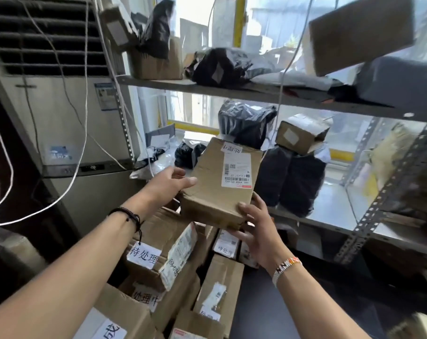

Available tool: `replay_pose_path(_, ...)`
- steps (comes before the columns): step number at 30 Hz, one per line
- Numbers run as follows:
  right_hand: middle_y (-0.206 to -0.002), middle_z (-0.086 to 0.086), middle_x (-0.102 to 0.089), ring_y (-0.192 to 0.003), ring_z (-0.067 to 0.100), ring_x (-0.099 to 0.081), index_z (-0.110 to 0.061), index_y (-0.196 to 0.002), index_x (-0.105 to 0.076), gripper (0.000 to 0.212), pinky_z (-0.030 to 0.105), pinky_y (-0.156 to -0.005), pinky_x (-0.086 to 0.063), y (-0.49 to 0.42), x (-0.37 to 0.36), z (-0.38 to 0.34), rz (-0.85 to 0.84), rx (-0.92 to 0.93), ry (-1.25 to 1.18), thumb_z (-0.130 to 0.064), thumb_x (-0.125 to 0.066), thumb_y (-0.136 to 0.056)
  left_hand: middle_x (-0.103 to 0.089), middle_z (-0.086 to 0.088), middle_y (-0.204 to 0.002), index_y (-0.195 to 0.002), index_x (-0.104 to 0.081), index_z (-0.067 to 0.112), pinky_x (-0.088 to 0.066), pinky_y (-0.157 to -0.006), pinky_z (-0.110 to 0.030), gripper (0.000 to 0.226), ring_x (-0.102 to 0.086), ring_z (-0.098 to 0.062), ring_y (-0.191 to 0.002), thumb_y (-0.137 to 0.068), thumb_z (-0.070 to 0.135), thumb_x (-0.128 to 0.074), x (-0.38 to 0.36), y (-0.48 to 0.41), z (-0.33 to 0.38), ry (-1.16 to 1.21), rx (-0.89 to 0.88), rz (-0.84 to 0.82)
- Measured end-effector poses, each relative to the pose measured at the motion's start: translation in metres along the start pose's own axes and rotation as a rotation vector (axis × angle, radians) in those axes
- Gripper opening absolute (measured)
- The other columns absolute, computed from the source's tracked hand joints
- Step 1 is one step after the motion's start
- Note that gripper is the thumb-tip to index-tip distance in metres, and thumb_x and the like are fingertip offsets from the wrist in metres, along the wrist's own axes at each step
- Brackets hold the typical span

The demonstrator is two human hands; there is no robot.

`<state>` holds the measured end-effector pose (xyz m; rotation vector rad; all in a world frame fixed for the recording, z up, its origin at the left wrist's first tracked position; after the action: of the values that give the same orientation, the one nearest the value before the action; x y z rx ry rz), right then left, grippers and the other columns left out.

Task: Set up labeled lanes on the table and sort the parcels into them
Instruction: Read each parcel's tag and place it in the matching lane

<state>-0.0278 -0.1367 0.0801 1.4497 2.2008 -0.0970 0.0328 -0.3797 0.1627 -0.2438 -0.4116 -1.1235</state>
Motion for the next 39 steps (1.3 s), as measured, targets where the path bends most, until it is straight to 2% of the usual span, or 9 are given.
replay_pose_path(5,-0.138,0.009,-0.069,-0.122,0.034,-0.067,-0.04,-0.145,-0.054,0.072,0.051,-0.098,-0.058,0.061,0.03,-0.056,-0.131,0.209,0.027,-0.02,-0.073,-0.078,-0.073,-0.001,-0.125,-0.14,-0.057,0.02,-0.054,-0.105,-0.043,0.093,-0.072,-0.021,-0.112,-0.063,0.067,-0.079,-0.043,0.036,0.058,0.153,-0.06,-0.201)
replay_pose_path(13,-0.133,0.016,-0.069,-0.117,0.036,-0.069,-0.045,-0.143,-0.055,0.089,0.056,-0.088,-0.059,0.167,0.106,-0.133,-0.151,0.378,0.128,0.0,-0.069,-0.067,-0.073,-0.002,-0.13,-0.137,-0.06,0.033,-0.051,-0.104,-0.055,0.066,-0.07,-0.026,-0.121,-0.077,0.05,-0.081,-0.128,0.11,0.14,0.372,-0.238,-0.426)
replay_pose_path(18,-0.138,0.017,-0.067,-0.121,0.036,-0.068,-0.041,-0.147,-0.05,0.102,0.051,-0.091,-0.06,0.224,0.158,-0.17,-0.131,0.426,0.146,0.007,-0.075,-0.06,-0.068,-0.007,-0.139,-0.148,-0.052,0.029,-0.045,-0.111,-0.061,0.083,-0.065,-0.034,-0.128,-0.074,0.039,-0.088,-0.172,0.152,0.185,0.477,-0.356,-0.416)
replay_pose_path(25,-0.154,0.01,-0.054,-0.13,0.037,-0.062,-0.058,-0.148,-0.04,0.103,0.067,-0.108,-0.046,0.284,0.205,-0.242,-0.052,0.514,0.263,-0.043,-0.095,-0.063,-0.072,0.0,-0.13,-0.143,-0.055,0.033,-0.059,-0.093,-0.051,0.092,-0.073,-0.03,-0.112,-0.057,0.038,-0.088,-0.202,0.193,0.246,0.441,-0.464,-0.382)
replay_pose_path(27,-0.155,0.008,-0.053,-0.122,0.031,-0.067,-0.06,-0.149,-0.036,0.102,0.065,-0.099,-0.053,0.301,0.215,-0.271,0.037,0.566,0.334,-0.053,-0.091,-0.064,-0.071,0.002,-0.13,-0.14,-0.057,0.037,-0.06,-0.094,-0.048,0.092,-0.073,-0.026,-0.113,-0.053,0.039,-0.088,-0.207,0.201,0.258,0.39,-0.488,-0.397)
replay_pose_path(29,-0.155,-0.001,-0.052,-0.12,0.017,-0.068,-0.053,-0.155,-0.03,0.111,0.037,-0.084,-0.06,0.321,0.217,-0.299,0.115,0.637,0.446,-0.056,-0.086,-0.059,-0.069,0.002,-0.133,-0.138,-0.059,0.043,-0.06,-0.097,-0.046,0.087,-0.07,-0.023,-0.118,-0.056,0.039,-0.088,-0.213,0.206,0.267,0.298,-0.538,-0.411)
replay_pose_path(33,-0.161,-0.016,-0.038,-0.134,-0.003,-0.048,-0.057,-0.15,-0.039,0.103,0.01,-0.091,-0.048,0.36,0.204,-0.348,0.186,0.815,0.838,-0.056,-0.087,-0.059,-0.069,0.017,-0.129,-0.136,-0.059,0.048,-0.058,-0.085,-0.021,0.081,-0.068,-0.006,-0.113,-0.061,0.031,-0.085,-0.221,0.222,0.294,0.108,-0.619,-0.44)
replay_pose_path(36,-0.156,-0.019,-0.041,-0.138,0.017,-0.044,-0.068,-0.143,-0.038,0.102,0.045,-0.112,-0.047,0.368,0.182,-0.361,0.158,0.77,1.353,-0.067,-0.087,-0.053,-0.068,0.02,-0.127,-0.137,-0.06,0.047,-0.055,-0.081,-0.014,0.083,-0.066,0.005,-0.106,-0.06,0.033,-0.088,-0.225,0.227,0.317,-0.066,-0.667,-0.506)
replay_pose_path(39,-0.159,-0.017,-0.037,-0.144,0.015,-0.031,-0.061,-0.151,-0.03,0.111,0.049,-0.117,-0.027,0.366,0.161,-0.363,0.104,0.666,1.753,-0.059,-0.093,-0.06,-0.064,0.022,-0.131,-0.138,-0.06,0.047,-0.055,-0.08,-0.014,0.091,-0.065,0.009,-0.103,-0.053,0.037,-0.092,-0.228,0.231,0.336,-0.255,-0.692,-0.541)
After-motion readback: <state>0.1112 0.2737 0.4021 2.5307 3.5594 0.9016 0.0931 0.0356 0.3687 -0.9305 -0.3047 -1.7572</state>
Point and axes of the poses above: each hand's wrist, its own y-axis away from the middle knuckle, its own x-axis out of the back of the hand, z = x × y, the point moved 5 cm from there along -y, towards the middle knuckle
